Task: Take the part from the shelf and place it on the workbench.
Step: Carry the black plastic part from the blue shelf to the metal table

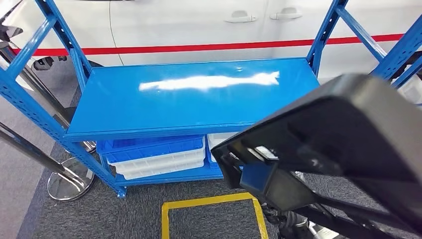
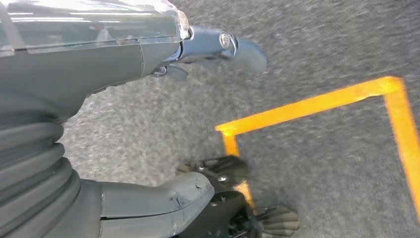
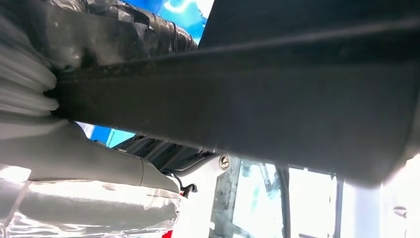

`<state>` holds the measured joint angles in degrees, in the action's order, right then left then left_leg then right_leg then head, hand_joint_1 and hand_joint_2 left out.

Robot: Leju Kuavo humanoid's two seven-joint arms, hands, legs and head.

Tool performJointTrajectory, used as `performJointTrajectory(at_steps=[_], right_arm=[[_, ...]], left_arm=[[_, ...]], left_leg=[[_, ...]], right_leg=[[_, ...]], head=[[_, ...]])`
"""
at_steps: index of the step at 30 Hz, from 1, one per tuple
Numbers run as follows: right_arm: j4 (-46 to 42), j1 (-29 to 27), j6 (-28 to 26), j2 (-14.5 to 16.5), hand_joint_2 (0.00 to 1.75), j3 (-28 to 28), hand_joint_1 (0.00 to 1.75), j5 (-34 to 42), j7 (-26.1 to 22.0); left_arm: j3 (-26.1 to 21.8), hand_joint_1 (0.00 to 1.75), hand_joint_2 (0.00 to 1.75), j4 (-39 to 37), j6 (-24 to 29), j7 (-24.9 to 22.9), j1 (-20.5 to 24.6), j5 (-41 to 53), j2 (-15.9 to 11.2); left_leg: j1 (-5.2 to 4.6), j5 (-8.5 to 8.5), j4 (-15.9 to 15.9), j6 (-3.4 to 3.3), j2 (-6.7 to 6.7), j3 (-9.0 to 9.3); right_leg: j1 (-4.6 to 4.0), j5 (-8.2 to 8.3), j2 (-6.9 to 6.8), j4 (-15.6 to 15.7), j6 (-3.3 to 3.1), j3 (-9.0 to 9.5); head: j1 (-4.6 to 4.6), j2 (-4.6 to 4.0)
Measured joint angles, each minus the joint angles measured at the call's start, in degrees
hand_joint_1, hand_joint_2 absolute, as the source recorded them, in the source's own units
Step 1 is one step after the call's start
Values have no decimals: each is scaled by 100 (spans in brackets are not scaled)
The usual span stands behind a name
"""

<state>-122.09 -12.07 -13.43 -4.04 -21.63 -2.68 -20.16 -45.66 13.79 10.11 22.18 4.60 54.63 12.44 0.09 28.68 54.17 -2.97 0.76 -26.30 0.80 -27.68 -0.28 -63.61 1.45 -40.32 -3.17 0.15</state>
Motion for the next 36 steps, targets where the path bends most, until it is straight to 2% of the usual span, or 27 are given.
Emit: performJointTrajectory(at_steps=[1,2,3,4,6,8,9,10,12,14,16,17,18,19,20,21,22,24,25,27,28,29,31,32,33,34,36], right_arm=[[12,-10,-2,-10,175,-4,175,41,-7],[27,-26,-3,-22,175,-5,175,101,-8],[46,-49,-5,-35,175,-6,175,186,-16],[61,-79,-6,-49,175,-7,175,279,-33],[80,-146,-12,-76,175,-9,175,461,-96],[84,-210,-31,-101,175,-14,175,595,-166],[84,-256,-50,-116,175,-17,175,648,-201],[86,-312,-75,-135,175,-21,175,691,-234],[93,-462,-149,-173,175,-27,175,751,-305],[100,-614,-227,-199,175,-31,175,810,-380],[101,-760,-302,-224,175,-32,175,872,-448],[102,-830,-333,-237,175,-33,175,903,-475],[104,-893,-368,-251,175,-33,175,929,-502],[106,-946,-393,-264,175,-34,175,951,-522],[108,-991,-415,-277,175,-35,175,966,-538],[109,-1028,-431,-290,175,-36,175,973,-552],[109,-1057,-440,-301,175,-38,175,978,-567],[109,-1100,-443,-320,175,-51,175,986,-593],[109,-1120,-443,-327,175,-60,175,989,-604],[109,-1167,-443,-345,175,-75,175,993,-615],[109,-1192,-443,-356,175,-78,175,993,-617],[109,-1209,-443,-369,175,-80,175,994,-617],[109,-1228,-443,-393,175,-80,175,1010,-631],[109,-1237,-443,-403,175,-80,175,1036,-650],[109,-1256,-441,-410,175,-80,175,1074,-683],[109,-1281,-438,-416,175,-80,175,1132,-724],[109,-1328,-421,-431,175,-81,175,1250,-814]], left_arm=[[0,0,175,-1,-7,-9,1,1,1],[1,0,175,-1,-13,-16,1,2,2],[1,0,175,-2,-18,-21,1,2,3],[1,0,175,-2,-22,-26,0,2,3],[1,0,175,-2,-26,-32,4,-1,4],[0,0,175,-2,-30,-39,9,-11,4],[-1,0,175,-2,-30,-40,12,-25,4],[-1,0,175,-2,-30,-41,13,-40,4],[-5,0,175,-2,-28,-39,7,-72,3],[-11,0,175,-2,-24,-32,-5,-101,2],[-15,0,175,-2,-28,-8,-10,-142,1],[-18,0,175,-2,-37,8,-11,-160,0],[-22,0,175,-2,-47,24,-10,-176,-1],[-27,0,175,-2,-56,35,-9,-190,-1],[-32,0,175,-1,-62,40,-10,-201,-1],[-35,0,175,-1,-66,44,-11,-210,-1],[-38,0,175,0,-69,45,-11,-220,-4],[-46,0,175,2,-74,51,-12,-229,-11],[-55,0,175,2,-74,54,-10,-233,-14],[-72,0,175,2,-77,57,-6,-237,-10],[-80,0,175,2,-79,57,-5,-237,-8],[-87,0,175,2,-80,56,-9,-237,-7],[-107,0,175,2,-80,51,-28,-237,-5],[-119,0,175,2,-80,46,-41,-237,-5],[-128,0,175,2,-79,38,-52,-237,-5],[-135,0,175,2,-79,25,-58,-234,-4],[-139,0,175,2,-79,-4,-53,-226,-2]], left_leg=[[-5,-70,22,-21,8,-108],[-11,-135,56,-25,13,-214],[-13,-195,100,-23,17,-329],[-13,-248,154,-14,19,-448],[-11,-333,279,17,15,-672],[-26,-389,393,66,7,-813],[-31,-419,427,97,7,-842],[-32,-454,437,130,12,-857],[-27,-484,452,203,14,-897],[-13,-141,687,265,-9,-1012],[13,462,1311,307,-25,-1170],[19,635,1667,319,-25,-1229],[20,655,1945,322,-26,-1247],[20,536,2067,315,-31,-1198],[19,342,1983,293,-56,-1049],[15,177,1680,253,-138,-787],[11,127,1224,202,-266,-443],[3,265,344,138,-475,144],[-5,350,120,126,-489,276],[-9,330,18,94,-362,288],[-4,289,2,58,-285,273],[2,243,-13,18,-198,247],[-5,180,-15,-29,-21,169],[-11,159,-7,-30,75,126],[-14,143,5,-23,163,91],[-13,134,21,-13,248,63],[-10,144,67,20,391,38]], right_leg=[[6,-289,3,-379,17,-72],[8,-459,4,-744,35,-120],[9,-473,4,-999,48,-108],[10,-364,4,-1069,54,-9],[12,-104,4,-611,37,488],[-11,-192,3,174,-21,1070],[-26,-286,6,431,-60,1232],[-44,-333,11,550,-100,1281],[-31,-241,26,583,-186,1201],[0,-90,54,608,-268,1047],[4,51,111,608,-302,849],[1,120,141,606,-299,753],[-2,188,177,603,-291,661],[-4,255,214,599,-279,576],[-7,321,261,595,-264,495],[-9,386,317,591,-246,424],[-17,445,372,583,-225,366],[-28,557,478,572,-171,301],[-30,608,530,578,-136,288],[-19,685,609,591,-62,268],[-18,643,550,538,-38,233],[-16,495,432,354,-14,151],[-4,3,160,-364,34,-130],[8,-226,97,-782,66,-271],[20,-348,71,-1054,92,-331],[33,-363,50,-1116,109,-274],[51,-138,-52,-558,113,189]], head=[[-1,0],[-1,0],[-1,0],[-1,0],[-1,0],[1,0],[2,0],[2,0],[2,0],[4,0],[4,0],[4,0],[4,0],[4,0],[4,0],[4,0],[4,0],[4,0],[4,0],[3,0],[2,0],[1,0],[-1,0],[-1,0],[0,0],[0,0],[0,0]])
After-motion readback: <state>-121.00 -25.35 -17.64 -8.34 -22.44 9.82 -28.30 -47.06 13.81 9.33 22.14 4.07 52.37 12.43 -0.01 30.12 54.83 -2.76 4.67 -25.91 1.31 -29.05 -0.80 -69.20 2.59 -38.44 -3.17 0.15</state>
